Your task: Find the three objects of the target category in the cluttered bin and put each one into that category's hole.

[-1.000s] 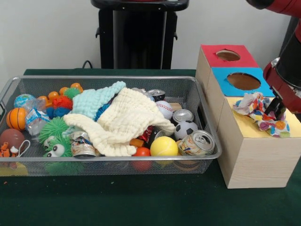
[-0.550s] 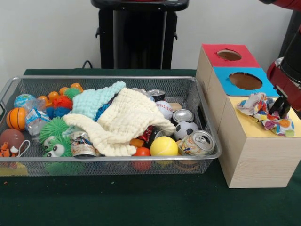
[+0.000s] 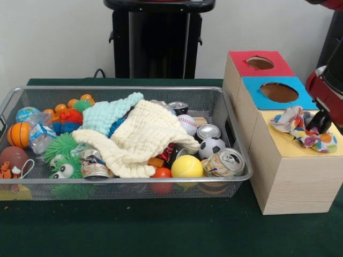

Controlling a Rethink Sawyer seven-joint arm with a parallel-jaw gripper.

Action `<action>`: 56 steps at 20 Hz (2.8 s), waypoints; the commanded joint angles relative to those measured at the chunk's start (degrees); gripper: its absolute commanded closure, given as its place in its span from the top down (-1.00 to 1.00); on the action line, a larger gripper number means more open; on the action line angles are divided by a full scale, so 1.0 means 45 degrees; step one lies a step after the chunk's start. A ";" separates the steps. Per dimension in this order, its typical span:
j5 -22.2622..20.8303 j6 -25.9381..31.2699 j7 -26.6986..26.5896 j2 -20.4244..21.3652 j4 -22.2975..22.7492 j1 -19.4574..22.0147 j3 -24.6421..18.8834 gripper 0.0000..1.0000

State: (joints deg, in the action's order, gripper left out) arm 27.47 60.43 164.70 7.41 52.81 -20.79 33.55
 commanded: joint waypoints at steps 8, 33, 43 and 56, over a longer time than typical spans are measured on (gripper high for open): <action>-0.1280 -0.0024 -0.0120 -0.1468 0.0340 0.0365 -0.1829 -1.00; -0.1805 -0.1991 -0.1222 -0.1061 0.1549 0.1267 -0.2960 -1.00; -0.2462 -0.2995 -0.1800 -0.0909 0.2075 0.1597 -0.3492 -1.00; -0.3599 -0.3768 -0.2234 -0.1125 0.2093 0.2244 -0.4173 -1.00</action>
State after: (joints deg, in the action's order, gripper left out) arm 17.89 55.89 164.69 9.48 54.07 -15.37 22.74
